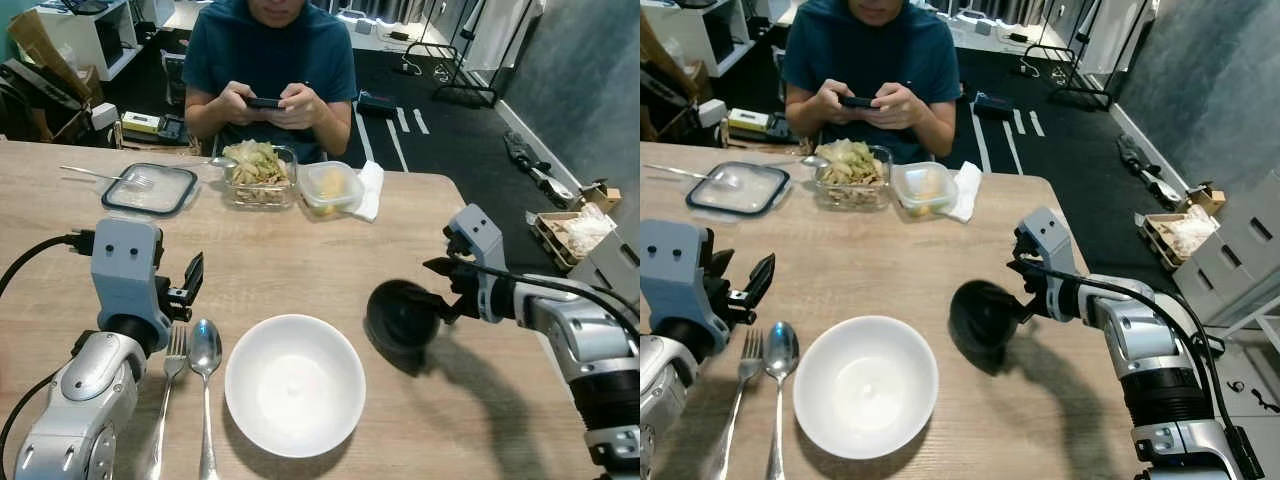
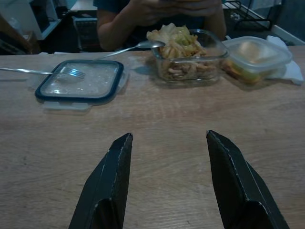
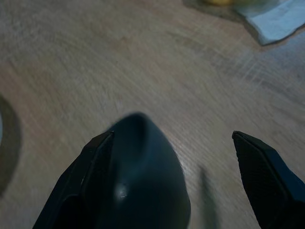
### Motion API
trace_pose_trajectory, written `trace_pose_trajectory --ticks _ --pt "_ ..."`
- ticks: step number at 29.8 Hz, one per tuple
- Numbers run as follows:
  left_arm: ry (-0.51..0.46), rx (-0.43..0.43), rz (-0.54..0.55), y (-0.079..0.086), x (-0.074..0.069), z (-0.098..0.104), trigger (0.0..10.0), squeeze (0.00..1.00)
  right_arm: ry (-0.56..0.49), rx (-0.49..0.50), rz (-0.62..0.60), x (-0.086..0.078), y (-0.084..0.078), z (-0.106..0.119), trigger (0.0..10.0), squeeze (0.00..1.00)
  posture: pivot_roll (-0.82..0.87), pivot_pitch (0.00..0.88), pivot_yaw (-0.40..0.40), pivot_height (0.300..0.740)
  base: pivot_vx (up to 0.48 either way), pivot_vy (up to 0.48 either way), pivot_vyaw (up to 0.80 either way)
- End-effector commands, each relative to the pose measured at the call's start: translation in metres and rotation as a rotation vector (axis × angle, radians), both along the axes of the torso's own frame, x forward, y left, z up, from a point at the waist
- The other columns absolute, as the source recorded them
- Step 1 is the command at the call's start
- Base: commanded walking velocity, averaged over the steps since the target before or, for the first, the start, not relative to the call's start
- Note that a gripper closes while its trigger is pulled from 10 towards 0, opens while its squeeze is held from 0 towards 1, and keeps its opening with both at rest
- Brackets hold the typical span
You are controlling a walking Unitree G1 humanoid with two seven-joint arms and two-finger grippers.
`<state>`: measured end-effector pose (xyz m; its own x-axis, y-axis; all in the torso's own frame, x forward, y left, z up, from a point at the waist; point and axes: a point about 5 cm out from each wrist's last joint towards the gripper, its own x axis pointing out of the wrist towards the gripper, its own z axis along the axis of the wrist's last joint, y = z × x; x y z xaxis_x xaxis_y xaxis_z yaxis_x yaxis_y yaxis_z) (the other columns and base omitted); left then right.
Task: Setting the table
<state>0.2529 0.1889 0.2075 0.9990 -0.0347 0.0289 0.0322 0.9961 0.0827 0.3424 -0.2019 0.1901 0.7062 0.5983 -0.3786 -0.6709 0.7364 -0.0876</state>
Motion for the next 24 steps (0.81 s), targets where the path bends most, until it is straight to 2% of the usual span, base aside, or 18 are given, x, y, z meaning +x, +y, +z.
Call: trace_pose_trajectory --ticks 1,9,17,24 --pt "0.012 0.008 0.0 0.0 -0.001 -0.003 10.0 0.0 0.001 0.008 -0.026 0.002 -0.001 -0.002 10.0 1.0 0.22 0.022 -0.005 0.74 0.0 0.0 0.0" --pt "0.009 0.007 0.003 0.0 -0.002 -0.002 10.0 0.0 -0.013 -0.021 -0.061 0.009 0.001 -0.007 10.0 1.0 0.23 0.023 -0.008 0.74 0.0 0.0 0.0" --pt "0.012 0.003 0.003 -0.001 -0.002 -0.003 10.0 0.0 -0.002 -0.046 -0.099 0.01 -0.01 -0.013 10.0 1.0 0.22 0.022 -0.007 0.74 0.0 0.0 0.0" --pt "0.011 0.001 0.0 -0.001 -0.002 -0.003 10.0 0.0 -0.029 -0.061 -0.156 0.018 -0.016 -0.011 10.0 1.0 0.22 0.022 -0.005 0.74 0.0 0.0 0.0"
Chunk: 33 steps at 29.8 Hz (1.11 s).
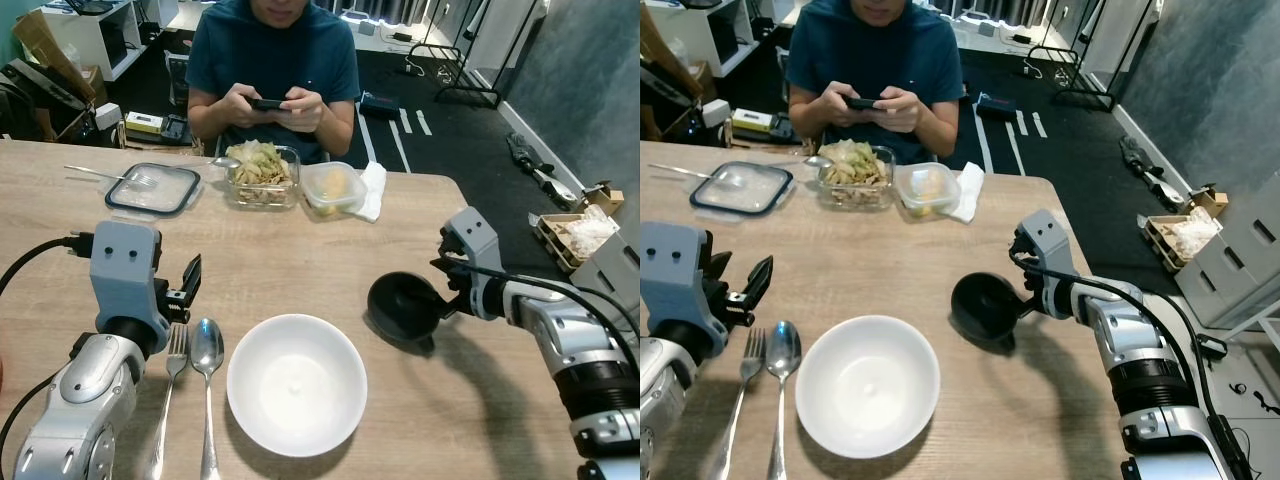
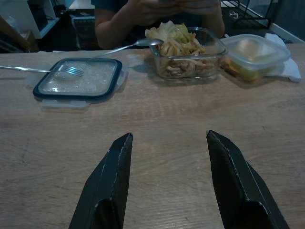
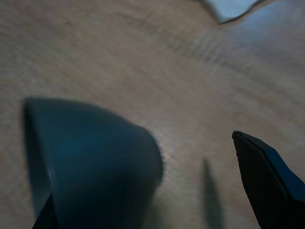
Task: Setting the table
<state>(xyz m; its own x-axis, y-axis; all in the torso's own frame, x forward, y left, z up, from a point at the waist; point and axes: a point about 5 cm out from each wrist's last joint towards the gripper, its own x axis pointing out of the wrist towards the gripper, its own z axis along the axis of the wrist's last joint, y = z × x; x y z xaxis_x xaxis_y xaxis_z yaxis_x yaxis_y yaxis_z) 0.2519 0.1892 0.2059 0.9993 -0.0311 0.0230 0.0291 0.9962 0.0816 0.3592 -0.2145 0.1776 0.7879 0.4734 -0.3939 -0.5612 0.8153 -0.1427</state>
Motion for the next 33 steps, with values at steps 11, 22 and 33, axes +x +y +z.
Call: trace_pose_trajectory --ticks 11,22,33 --pt "0.006 0.0 -0.003 -0.003 -0.001 -0.002 10.0 0.0 -0.068 0.028 -0.051 0.013 0.001 0.014 10.0 1.0 0.22 0.021 -0.008 0.74 0.0 0.0 0.0" --pt "0.004 -0.002 0.0 -0.003 -0.002 -0.002 10.0 0.0 -0.109 -0.01 -0.108 0.023 0.005 0.012 10.0 1.0 0.23 0.019 -0.009 0.74 0.0 0.0 0.0" --pt "0.008 -0.007 -0.003 -0.005 -0.003 -0.003 10.0 0.0 -0.135 -0.027 -0.165 0.028 -0.006 0.016 10.0 1.0 0.23 0.024 -0.01 0.74 0.0 0.0 0.0"
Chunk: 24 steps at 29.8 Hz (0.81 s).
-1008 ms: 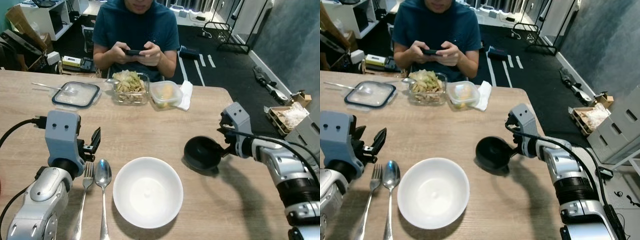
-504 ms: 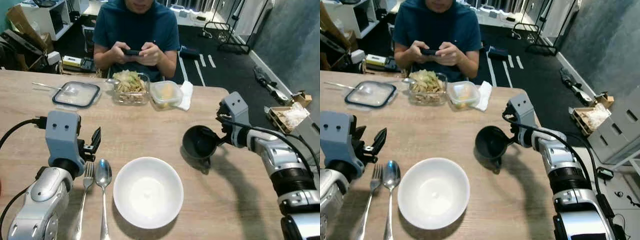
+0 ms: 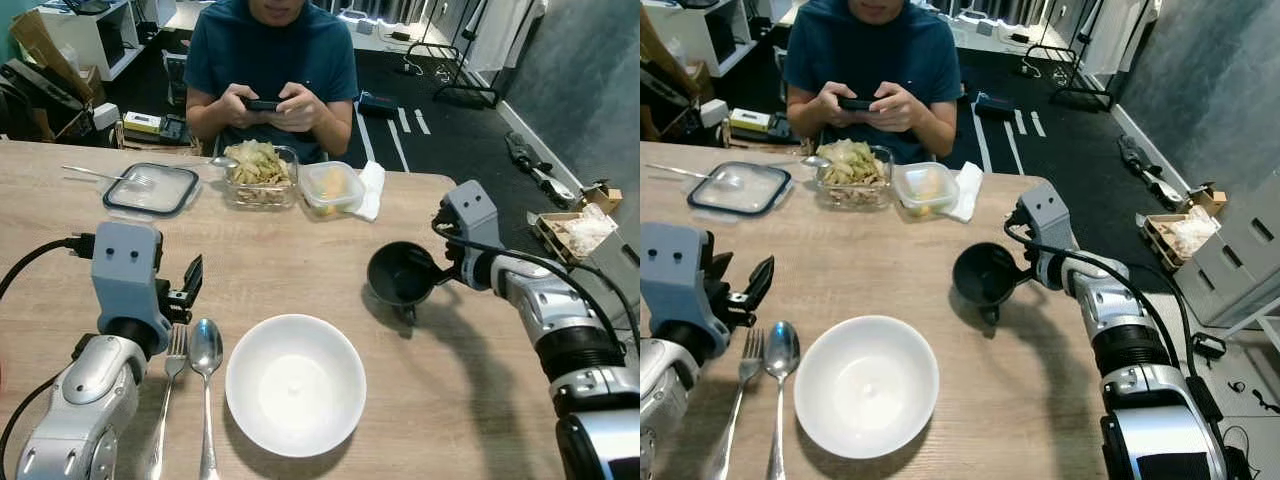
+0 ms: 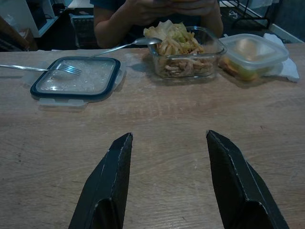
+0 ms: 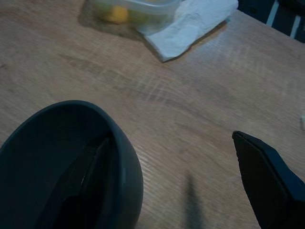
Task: Setting the table
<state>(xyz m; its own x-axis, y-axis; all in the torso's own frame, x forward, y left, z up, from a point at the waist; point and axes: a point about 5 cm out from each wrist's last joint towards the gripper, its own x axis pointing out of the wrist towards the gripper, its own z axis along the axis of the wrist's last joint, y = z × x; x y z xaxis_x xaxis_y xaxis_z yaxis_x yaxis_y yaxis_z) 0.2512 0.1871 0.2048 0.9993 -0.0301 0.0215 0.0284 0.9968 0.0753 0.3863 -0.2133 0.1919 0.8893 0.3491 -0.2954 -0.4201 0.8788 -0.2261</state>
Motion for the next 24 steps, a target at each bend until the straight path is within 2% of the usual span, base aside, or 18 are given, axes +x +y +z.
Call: trace_pose_trajectory --ticks 1,20,24 --pt "0.006 -0.001 -0.005 -0.002 -0.002 -0.002 10.0 0.0 -0.009 -0.003 -0.03 0.001 -0.007 0.002 10.0 1.0 0.23 0.024 -0.01 0.74 0.0 0.0 0.0" --pt "0.011 -0.004 -0.01 -0.004 -0.002 -0.003 10.0 0.0 -0.028 -0.014 -0.052 0.003 -0.017 0.007 10.0 1.0 0.22 0.021 -0.007 0.74 0.0 0.0 0.0" --pt "0.011 -0.004 -0.01 -0.004 -0.003 -0.003 10.0 0.0 -0.064 0.033 -0.112 0.002 -0.027 0.015 10.0 1.0 0.22 0.021 -0.009 0.74 0.0 0.0 0.0"
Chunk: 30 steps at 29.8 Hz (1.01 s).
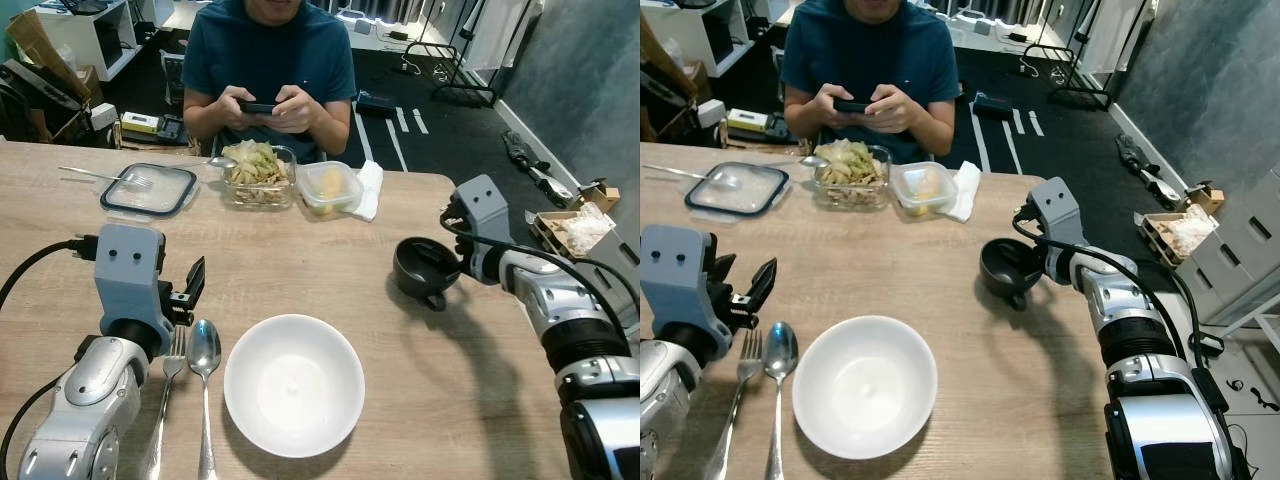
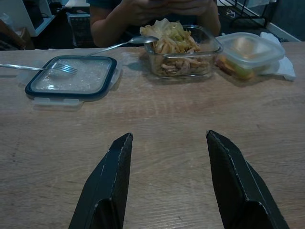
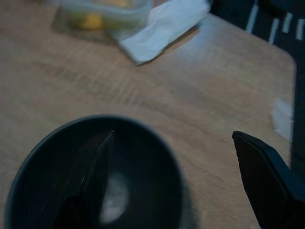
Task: Setting the table
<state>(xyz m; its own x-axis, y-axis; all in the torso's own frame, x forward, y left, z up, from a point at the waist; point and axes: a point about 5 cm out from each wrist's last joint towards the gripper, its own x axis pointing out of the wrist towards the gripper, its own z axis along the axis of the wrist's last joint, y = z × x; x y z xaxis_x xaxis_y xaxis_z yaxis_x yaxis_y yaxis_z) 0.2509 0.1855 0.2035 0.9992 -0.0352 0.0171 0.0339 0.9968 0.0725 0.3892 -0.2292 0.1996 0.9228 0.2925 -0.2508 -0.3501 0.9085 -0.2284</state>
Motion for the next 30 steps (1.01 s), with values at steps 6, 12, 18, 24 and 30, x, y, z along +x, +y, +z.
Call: trace_pose_trajectory --ticks 6,12,18,24,30 --pt "0.012 -0.003 -0.011 -0.004 -0.001 -0.004 10.0 0.0 -0.062 0.279 -0.118 -0.014 -0.024 0.013 10.0 0.18 0.2 0.024 0.005 0.74 0.0 0.0 0.0" --pt "0.023 -0.001 -0.045 -0.009 0.004 -0.006 10.0 0.0 -0.163 0.504 -0.006 -0.058 -0.02 -0.002 10.0 0.0 0.17 0.03 0.018 0.74 0.0 0.0 0.0" --pt "0.009 0.02 -0.083 -0.021 0.018 -0.003 10.0 0.0 -0.248 0.516 -0.145 -0.098 -0.006 -0.026 10.0 0.0 0.14 0.036 0.032 0.74 0.0 0.0 0.0" --pt "-0.026 0.049 -0.096 -0.022 0.035 0.009 10.0 0.0 -0.337 0.471 -0.219 -0.12 0.02 -0.035 10.0 0.0 0.13 0.025 0.042 0.74 0.0 0.0 0.0" --pt "-0.003 0.089 -0.235 -0.016 0.026 0.008 10.0 0.0 -0.29 0.421 -0.218 -0.126 0.048 -0.056 10.0 0.0 0.14 0.016 0.038 0.74 0.0 0.0 0.0"
